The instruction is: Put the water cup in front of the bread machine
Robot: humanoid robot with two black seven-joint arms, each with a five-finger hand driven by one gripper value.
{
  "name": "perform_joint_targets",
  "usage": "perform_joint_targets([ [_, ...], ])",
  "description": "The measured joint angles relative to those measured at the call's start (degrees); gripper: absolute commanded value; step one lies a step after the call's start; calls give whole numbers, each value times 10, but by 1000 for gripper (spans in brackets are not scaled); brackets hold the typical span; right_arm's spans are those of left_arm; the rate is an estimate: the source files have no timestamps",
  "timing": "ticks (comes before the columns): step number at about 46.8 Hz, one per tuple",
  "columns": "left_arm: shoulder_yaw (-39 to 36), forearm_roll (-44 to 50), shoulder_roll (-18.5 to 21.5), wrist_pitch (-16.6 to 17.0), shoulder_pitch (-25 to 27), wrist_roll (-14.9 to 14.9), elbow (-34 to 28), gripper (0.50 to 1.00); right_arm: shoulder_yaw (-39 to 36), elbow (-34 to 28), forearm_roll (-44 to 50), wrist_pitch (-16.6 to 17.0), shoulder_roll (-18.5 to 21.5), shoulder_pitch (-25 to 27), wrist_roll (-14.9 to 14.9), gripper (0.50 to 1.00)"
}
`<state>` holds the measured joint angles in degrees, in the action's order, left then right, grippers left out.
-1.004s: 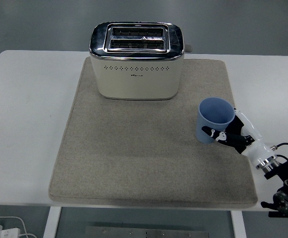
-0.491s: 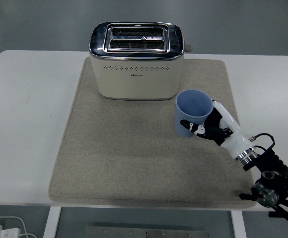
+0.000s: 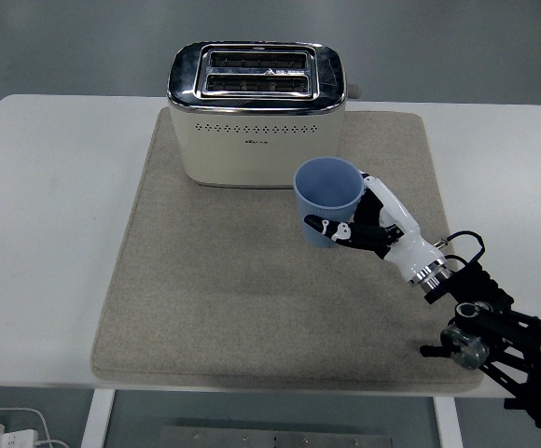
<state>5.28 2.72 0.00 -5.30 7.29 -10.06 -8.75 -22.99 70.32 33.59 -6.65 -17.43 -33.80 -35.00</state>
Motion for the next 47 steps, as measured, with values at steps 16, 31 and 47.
perform_joint_targets([
  [16,0,0,0,0,0,0,-2,1000,32,-71,-4,-4,72,-47,0,621],
  [31,1,0,0,0,0,0,-4,1000,49,-110,-10,-3,110,-82,0,625],
  [47,0,0,0,0,0,0,-4,1000,57,-160,-14,-3,152,-90,0,629],
])
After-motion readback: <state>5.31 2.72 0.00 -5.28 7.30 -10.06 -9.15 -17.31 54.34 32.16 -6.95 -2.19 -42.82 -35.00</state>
